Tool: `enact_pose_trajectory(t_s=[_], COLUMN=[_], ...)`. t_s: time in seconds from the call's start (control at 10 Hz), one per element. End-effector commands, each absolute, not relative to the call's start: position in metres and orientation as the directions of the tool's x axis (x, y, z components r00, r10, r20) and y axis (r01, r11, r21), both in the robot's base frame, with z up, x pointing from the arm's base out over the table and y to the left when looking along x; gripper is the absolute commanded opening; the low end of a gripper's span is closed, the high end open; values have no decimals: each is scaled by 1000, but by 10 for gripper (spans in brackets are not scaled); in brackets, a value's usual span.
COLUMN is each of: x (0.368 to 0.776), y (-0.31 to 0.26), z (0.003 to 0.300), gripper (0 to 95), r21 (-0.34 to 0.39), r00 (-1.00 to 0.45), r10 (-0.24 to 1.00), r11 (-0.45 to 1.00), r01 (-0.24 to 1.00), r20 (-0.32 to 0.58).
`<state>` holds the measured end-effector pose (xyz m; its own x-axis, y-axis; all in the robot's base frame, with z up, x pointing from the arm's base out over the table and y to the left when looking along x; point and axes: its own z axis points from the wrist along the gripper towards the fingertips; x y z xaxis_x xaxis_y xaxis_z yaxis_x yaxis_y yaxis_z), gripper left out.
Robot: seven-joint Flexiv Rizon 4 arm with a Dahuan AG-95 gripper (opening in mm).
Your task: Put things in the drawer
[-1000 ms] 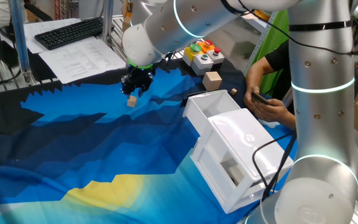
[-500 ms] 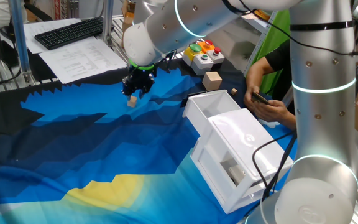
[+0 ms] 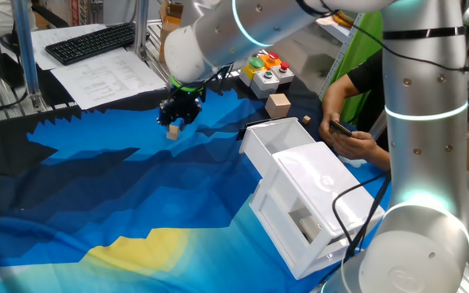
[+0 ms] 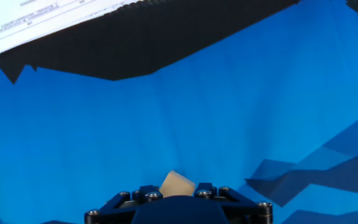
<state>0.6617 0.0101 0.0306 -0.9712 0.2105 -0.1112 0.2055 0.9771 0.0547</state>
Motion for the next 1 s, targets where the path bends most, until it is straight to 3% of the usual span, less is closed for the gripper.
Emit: enact_pose_trajectory(t_s=[0.1,0.3,0.4,0.5,0.6,1.0], x=[661,661,661,660,661,664], y=[12,11,11,10,10,12], z=[30,29,34,34,32,26], gripper=[190,190,380,380,570,570], r21=[45,44,50,42,42,48], r00=[-970,-970,-970,-968,-967,-965], r10=[212,215,216,219,224,231], r11=[977,977,976,976,975,973], r01=[208,211,212,215,220,227], r20=[-115,-118,-115,-119,-122,-126])
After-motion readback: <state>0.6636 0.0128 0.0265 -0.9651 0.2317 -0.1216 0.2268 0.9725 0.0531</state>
